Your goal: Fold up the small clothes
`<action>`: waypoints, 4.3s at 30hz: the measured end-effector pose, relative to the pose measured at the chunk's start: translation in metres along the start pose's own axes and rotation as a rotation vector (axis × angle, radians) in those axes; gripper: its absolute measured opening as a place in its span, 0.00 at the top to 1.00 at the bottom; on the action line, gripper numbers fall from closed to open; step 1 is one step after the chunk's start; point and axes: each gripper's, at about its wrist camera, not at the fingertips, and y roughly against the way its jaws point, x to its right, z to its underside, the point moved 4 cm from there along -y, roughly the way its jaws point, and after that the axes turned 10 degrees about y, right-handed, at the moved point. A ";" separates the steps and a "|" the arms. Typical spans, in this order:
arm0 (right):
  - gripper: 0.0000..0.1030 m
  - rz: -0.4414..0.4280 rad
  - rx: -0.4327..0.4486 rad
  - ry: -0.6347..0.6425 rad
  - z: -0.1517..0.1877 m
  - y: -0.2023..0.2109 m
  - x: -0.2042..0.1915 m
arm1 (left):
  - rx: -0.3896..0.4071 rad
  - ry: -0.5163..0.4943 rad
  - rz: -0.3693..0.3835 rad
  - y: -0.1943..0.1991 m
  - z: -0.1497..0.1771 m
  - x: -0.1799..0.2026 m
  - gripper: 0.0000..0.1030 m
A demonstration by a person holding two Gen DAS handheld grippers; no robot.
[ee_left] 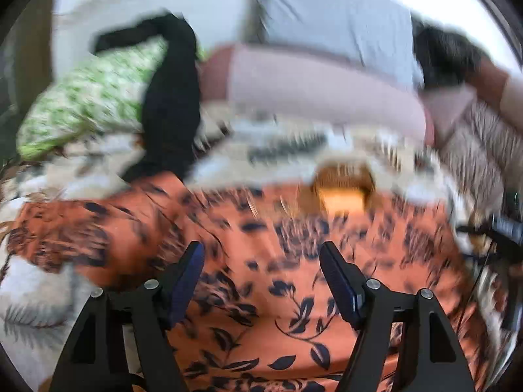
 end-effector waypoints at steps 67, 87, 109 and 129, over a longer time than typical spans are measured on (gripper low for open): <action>0.22 0.003 0.071 0.086 0.090 0.049 -0.054 | -0.078 -0.014 0.228 0.024 -0.037 0.039 0.30; 0.90 0.197 -0.193 0.422 0.019 -0.057 -0.129 | -0.124 0.128 -0.050 0.004 0.024 -0.140 0.28; 0.21 -0.099 -0.111 0.093 -0.001 -0.047 -0.087 | -0.157 0.057 -0.208 -0.044 0.003 -0.113 0.22; 0.14 0.044 0.077 0.142 0.103 0.129 -0.074 | -0.148 0.212 0.025 0.101 0.062 -0.165 0.16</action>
